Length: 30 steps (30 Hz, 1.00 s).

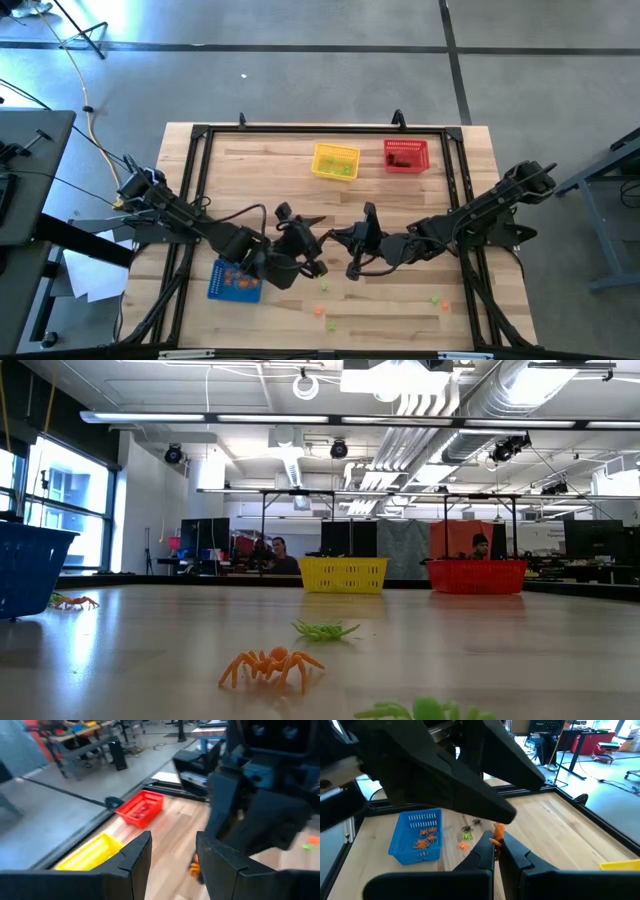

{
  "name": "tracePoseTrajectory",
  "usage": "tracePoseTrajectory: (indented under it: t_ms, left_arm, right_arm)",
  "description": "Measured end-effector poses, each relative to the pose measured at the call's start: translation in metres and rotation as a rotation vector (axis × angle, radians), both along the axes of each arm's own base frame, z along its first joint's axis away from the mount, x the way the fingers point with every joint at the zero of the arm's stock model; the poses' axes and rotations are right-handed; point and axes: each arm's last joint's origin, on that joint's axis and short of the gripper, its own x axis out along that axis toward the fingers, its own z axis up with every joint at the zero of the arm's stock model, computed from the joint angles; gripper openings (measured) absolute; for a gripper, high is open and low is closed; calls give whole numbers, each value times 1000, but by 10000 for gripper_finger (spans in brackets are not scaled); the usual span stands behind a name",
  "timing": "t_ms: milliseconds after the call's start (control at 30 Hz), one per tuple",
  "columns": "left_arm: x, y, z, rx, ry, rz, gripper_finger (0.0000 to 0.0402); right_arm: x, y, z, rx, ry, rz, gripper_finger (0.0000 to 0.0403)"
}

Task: Sort Halloween decoration
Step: Put the orange spider toy into the blue bin

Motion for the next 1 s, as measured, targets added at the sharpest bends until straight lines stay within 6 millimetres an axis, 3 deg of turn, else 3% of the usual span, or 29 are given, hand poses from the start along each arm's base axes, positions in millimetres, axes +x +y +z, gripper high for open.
tracePoseTrajectory:
  t_ms: [467, 567, 767, 1000]
  left_arm:
    - [2, 0, -1, -73, -8, -43, 138]
    - [2, 1, -2, -81, 2, -57, 113]
    - [2, 1, -2, -86, 17, -73, 13]
    - [2, 1, -2, -82, 21, -78, 2]
  right_arm:
    - [0, 0, 1, -19, -6, 4, 0]
    - [0, 0, 1, -20, -6, 4, 0]
    - [0, 0, 1, -20, -4, 4, 0]
    - [0, 0, 1, -20, -4, 5, 0]
